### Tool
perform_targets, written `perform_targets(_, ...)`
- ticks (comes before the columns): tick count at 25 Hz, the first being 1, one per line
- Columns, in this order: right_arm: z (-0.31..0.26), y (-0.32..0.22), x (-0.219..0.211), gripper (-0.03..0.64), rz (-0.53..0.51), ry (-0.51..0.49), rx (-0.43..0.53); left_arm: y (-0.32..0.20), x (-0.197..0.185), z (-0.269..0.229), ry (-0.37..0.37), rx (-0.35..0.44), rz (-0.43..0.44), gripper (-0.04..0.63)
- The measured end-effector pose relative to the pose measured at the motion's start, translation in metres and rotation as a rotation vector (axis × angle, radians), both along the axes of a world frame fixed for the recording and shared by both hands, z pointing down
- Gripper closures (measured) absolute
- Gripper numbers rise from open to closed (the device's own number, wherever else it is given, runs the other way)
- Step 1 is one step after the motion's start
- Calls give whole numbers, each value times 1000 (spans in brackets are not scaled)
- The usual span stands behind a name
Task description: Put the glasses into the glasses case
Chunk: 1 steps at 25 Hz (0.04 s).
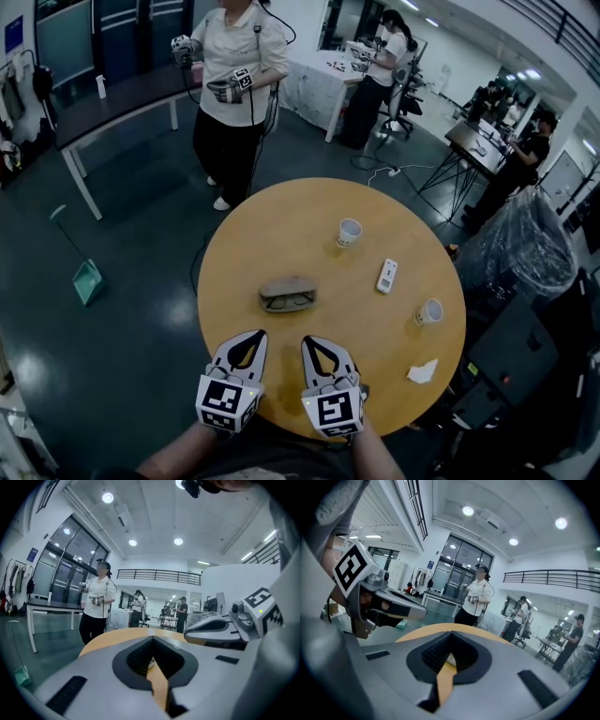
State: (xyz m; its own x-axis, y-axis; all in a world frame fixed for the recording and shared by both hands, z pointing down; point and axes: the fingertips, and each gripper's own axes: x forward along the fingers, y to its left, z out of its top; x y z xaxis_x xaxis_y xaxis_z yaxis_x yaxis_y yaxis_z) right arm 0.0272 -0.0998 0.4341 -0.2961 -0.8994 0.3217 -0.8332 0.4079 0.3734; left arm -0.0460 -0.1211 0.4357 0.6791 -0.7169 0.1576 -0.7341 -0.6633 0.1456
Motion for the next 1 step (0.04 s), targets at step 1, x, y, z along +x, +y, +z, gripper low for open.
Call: perform_targets(1,1,0,1,630,3,1,-2,0,0,0,0,0,1,590)
